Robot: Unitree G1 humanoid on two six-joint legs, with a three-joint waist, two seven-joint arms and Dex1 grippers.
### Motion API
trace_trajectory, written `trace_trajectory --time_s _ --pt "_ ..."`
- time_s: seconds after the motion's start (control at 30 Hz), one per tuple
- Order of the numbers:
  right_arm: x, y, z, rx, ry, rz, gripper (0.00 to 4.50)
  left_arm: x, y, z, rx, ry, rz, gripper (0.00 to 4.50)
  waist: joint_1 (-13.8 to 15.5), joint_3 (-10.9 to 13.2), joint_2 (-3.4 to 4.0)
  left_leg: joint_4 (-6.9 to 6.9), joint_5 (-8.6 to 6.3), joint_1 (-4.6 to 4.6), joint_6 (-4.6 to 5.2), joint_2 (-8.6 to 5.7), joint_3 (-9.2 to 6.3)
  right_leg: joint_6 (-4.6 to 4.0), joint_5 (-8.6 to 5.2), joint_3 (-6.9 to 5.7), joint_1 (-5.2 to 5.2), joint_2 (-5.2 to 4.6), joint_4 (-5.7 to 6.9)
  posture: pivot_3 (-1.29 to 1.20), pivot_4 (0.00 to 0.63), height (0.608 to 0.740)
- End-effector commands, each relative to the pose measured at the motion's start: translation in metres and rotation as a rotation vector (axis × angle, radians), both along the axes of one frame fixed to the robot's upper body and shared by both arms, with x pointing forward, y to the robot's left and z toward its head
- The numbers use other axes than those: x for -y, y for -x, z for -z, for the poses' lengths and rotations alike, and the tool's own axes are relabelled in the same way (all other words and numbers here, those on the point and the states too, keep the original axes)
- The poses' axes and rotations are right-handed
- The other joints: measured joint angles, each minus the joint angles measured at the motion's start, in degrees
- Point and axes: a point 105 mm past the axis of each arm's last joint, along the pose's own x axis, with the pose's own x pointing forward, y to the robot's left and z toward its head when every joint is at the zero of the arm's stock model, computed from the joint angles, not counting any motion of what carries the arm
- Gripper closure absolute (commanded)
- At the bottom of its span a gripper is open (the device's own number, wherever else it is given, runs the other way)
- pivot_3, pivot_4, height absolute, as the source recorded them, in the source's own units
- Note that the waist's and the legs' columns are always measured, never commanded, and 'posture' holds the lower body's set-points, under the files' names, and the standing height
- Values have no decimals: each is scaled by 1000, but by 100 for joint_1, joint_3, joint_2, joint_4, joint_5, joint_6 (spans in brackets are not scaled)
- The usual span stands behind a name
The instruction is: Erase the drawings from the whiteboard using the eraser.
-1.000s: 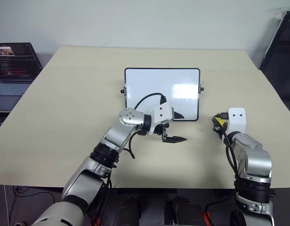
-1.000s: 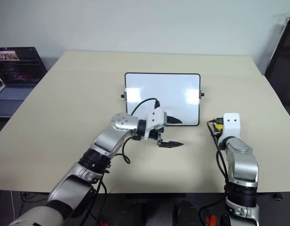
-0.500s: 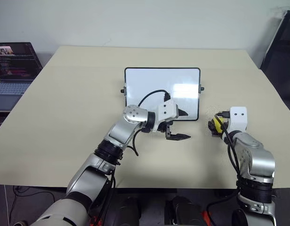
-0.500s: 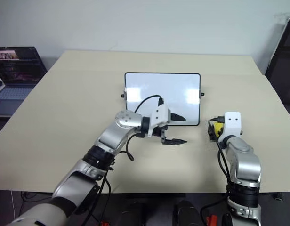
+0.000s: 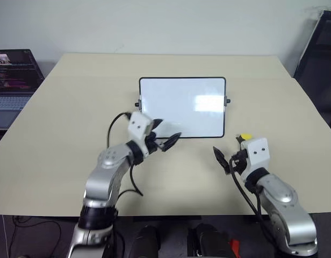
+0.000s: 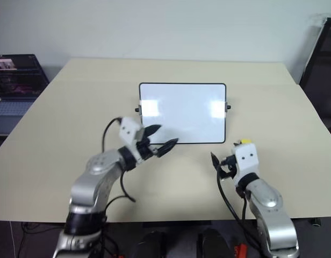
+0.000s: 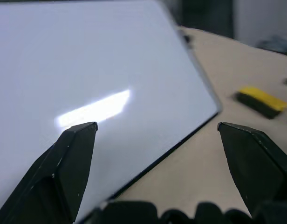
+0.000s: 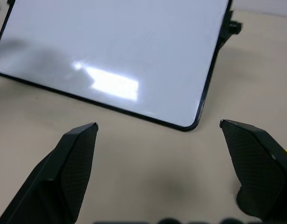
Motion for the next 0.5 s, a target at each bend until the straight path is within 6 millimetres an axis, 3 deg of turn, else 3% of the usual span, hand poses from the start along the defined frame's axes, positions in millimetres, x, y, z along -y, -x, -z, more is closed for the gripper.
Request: trace_trajectory --time_s 0.03,0.23,0.5 --pt "19 5 -13 139 -58 68 12 -16 16 -11 77 -1 -166 0 49 -1 -2 0 0 4 0 -1 -1 3 2 0 3 0 0 0 150 740" --pt "38 6 -3 176 -137 210 12 -45 26 13 47 -43 -369 0 101 -1 -3 -7 2 91 1 3 2 28 -16 1 95 3 -21 0 150 740" --pt "46 21 4 130 -122 232 12 -65 29 35 10 -93 -459 0 103 -4 1 -30 1 84 1 5 10 24 -15 7 85 3 -44 0 150 740"
